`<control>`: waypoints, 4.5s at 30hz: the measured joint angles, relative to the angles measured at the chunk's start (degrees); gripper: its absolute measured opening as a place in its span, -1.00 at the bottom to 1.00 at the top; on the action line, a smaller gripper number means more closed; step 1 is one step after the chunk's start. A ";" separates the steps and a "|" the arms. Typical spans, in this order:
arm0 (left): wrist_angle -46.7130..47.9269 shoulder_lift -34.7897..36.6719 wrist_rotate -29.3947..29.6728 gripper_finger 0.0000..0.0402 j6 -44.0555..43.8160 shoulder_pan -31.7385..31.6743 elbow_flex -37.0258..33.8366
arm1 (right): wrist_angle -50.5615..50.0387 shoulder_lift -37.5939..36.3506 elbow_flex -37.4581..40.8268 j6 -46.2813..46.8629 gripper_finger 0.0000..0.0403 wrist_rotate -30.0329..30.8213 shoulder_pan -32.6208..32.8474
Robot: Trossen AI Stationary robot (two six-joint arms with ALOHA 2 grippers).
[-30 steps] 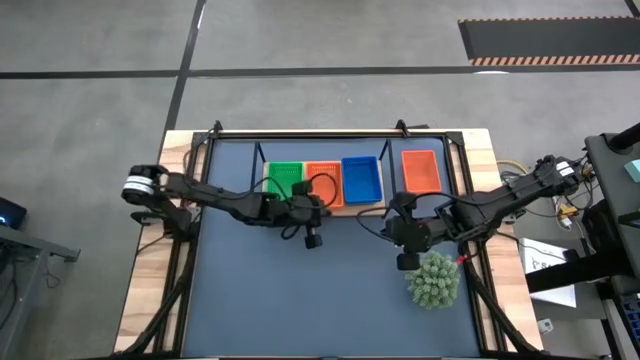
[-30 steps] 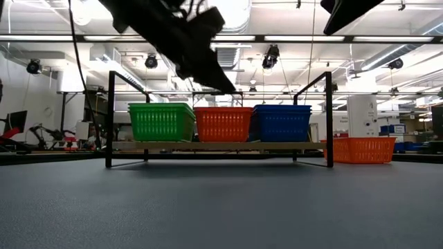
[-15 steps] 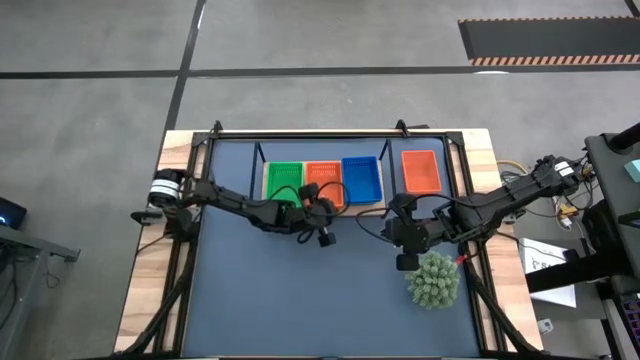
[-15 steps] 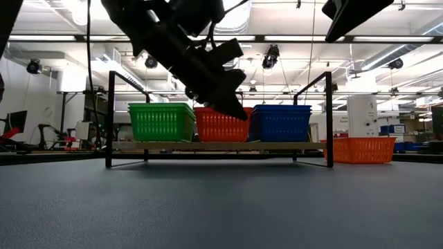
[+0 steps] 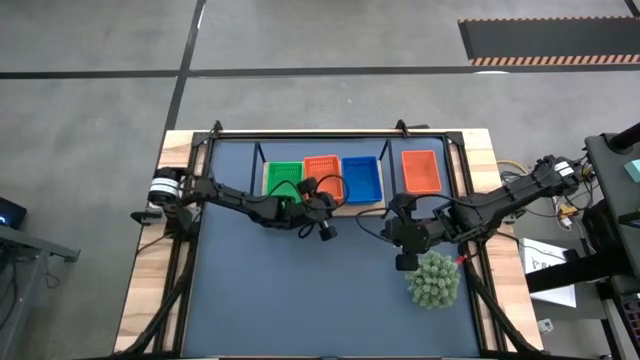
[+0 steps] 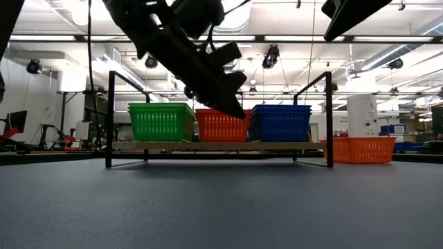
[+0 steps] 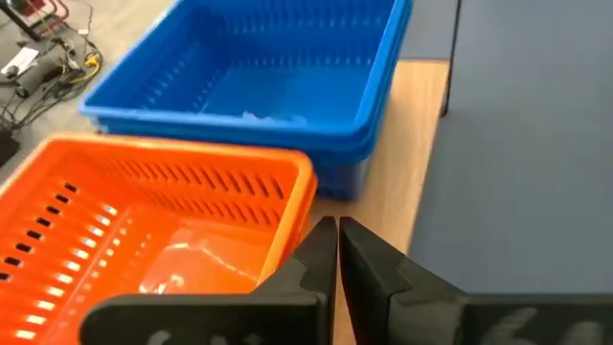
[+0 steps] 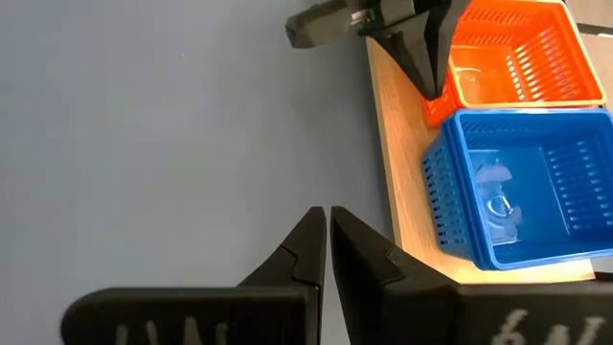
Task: Stack baskets on shelf by color
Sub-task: Adjust the basket on the shelf, then stack the orange basket on top of the orange basket on the shelf
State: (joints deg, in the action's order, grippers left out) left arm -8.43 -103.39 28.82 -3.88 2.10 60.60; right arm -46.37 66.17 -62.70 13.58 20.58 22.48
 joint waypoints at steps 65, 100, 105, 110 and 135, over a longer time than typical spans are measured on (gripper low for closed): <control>16.65 26.32 -5.73 -1.00 14.65 14.39 -8.98 | -13.34 -8.35 -4.23 12.66 -0.96 0.26 -17.29; 10.32 54.79 1.24 -1.00 21.01 15.62 -24.52 | -9.49 -10.97 18.88 5.55 -0.21 -17.06 -49.05; 10.37 54.88 1.20 -1.00 22.36 15.62 -24.52 | -4.06 -8.68 18.84 12.00 -0.21 -16.08 -49.07; 10.40 54.79 1.11 -1.00 22.85 15.62 -24.52 | -8.73 -5.89 18.86 16.70 -0.21 -16.04 -49.27; 10.28 54.88 1.02 -1.00 23.85 15.62 -24.52 | 2.30 -0.44 20.88 12.15 -0.30 -12.98 -49.27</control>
State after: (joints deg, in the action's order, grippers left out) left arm 1.85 -48.51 29.85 19.97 17.72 36.07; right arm -44.07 65.74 -41.82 25.73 7.60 -26.79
